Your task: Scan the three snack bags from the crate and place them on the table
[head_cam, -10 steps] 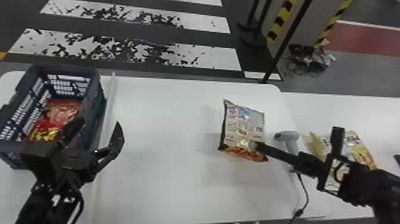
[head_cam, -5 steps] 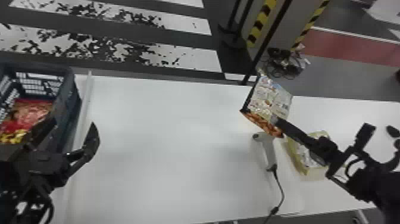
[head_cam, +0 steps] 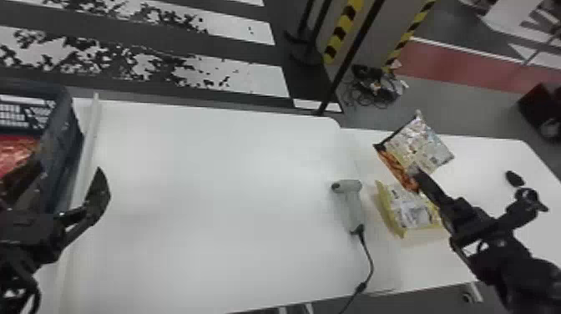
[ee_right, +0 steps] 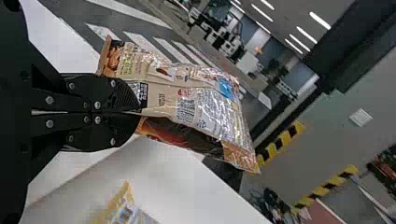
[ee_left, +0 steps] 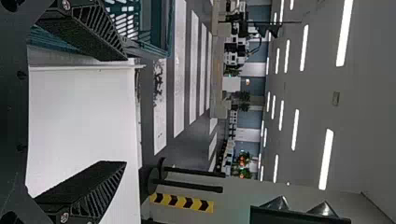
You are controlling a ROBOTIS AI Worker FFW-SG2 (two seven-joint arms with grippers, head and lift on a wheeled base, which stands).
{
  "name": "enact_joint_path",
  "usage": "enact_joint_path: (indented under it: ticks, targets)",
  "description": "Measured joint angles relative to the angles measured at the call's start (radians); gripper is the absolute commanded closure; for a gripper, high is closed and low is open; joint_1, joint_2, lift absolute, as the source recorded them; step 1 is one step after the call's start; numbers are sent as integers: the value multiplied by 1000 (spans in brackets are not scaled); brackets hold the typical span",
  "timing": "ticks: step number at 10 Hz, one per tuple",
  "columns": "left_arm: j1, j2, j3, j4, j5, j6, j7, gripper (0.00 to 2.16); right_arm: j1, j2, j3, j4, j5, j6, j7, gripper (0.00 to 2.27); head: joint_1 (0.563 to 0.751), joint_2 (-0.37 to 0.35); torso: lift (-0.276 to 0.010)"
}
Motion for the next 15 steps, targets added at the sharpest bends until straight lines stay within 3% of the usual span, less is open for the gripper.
enact_joint_path:
  ticks: [2, 3, 4, 5, 6, 10, 12, 15]
  targets:
    - [-1, 0, 0, 0, 0, 0, 0, 83, -15, -17, -2, 116, -21, -103, -118, 2111, 695, -350, -62]
    - [-2, 0, -1, 0, 0, 0, 0, 83, -23, -28, -2, 168, -28, -133, -157, 1801, 695, -350, -62]
    - [-3, -1, -3, 0, 0, 0, 0, 83, -35, -36, -1, 222, -31, -157, -170, 1028, 695, -350, -62]
    - [-3, -1, -5, 1, 0, 0, 0, 83, -45, -40, -1, 260, -36, -176, -184, 80, 695, -350, -62]
    - [-3, 0, -6, 1, 0, 0, 0, 83, -48, -42, 0, 277, -39, -186, -193, -2, 695, -350, -62]
    - [-2, 0, -4, 2, 0, 0, 0, 83, -16, -41, -1, 229, -50, -190, -196, 63, 695, -350, -62]
    - [-1, -2, -7, 1, 0, 0, 1, 83, 53, -11, -2, 61, -40, -190, -222, 63, 695, -350, -62]
    - [-1, -4, -11, 0, -1, 1, 1, 83, 138, 74, 56, -252, 100, -184, -224, 66, 695, -350, -62]
